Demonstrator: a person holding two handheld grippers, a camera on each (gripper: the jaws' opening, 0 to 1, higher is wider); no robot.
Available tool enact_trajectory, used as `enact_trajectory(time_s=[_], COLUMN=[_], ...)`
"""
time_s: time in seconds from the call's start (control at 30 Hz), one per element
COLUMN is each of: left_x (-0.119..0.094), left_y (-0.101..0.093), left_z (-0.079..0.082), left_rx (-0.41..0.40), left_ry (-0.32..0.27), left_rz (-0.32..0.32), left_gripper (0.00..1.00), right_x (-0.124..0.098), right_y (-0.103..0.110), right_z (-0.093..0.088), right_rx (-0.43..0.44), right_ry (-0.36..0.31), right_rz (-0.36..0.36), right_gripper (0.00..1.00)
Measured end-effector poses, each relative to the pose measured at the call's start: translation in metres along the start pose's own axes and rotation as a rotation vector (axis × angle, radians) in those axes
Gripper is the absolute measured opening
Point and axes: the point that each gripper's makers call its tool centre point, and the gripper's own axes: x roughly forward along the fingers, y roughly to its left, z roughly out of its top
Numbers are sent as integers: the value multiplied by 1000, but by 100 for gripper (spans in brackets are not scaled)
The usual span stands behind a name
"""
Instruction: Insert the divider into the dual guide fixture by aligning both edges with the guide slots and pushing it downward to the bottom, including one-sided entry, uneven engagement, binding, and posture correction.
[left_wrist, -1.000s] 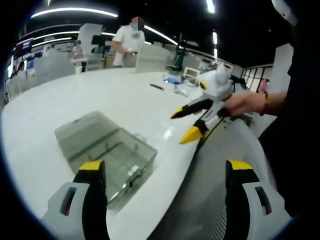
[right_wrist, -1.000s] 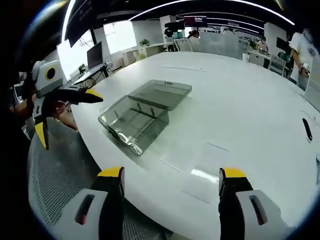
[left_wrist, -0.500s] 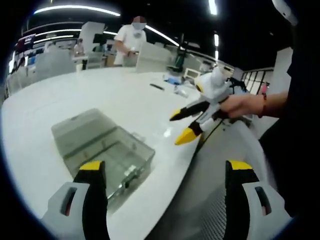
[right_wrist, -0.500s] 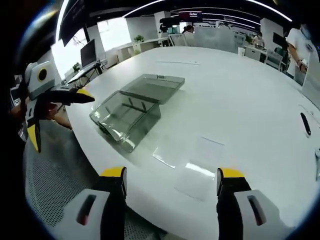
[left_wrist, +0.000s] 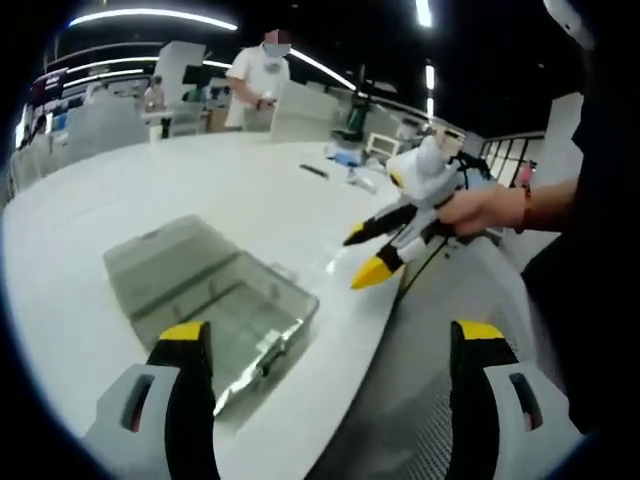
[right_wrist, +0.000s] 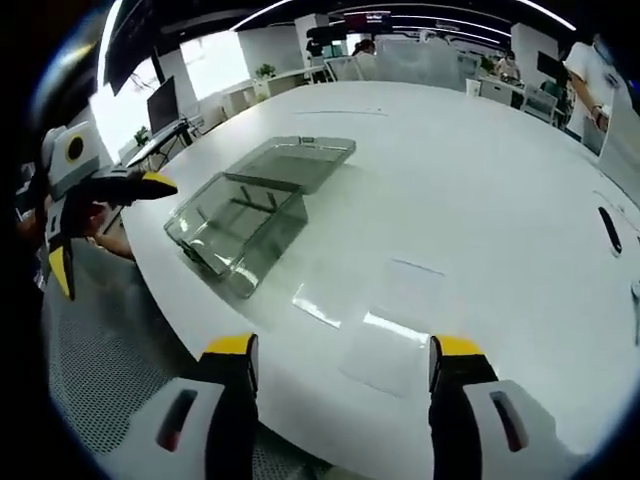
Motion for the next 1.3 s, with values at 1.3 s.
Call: enact_trajectory(time_s=[1.3], left_x=[6], left_y=[-2], left_z=[-4], left_rx=[-2], left_ry=[18], left_rz=[-6], left_gripper=[96], right_x=[18], right_y=[-27], right_z=[-15], right_rx=[45], right_ry=[95], right_rz=[-110], right_gripper=[45])
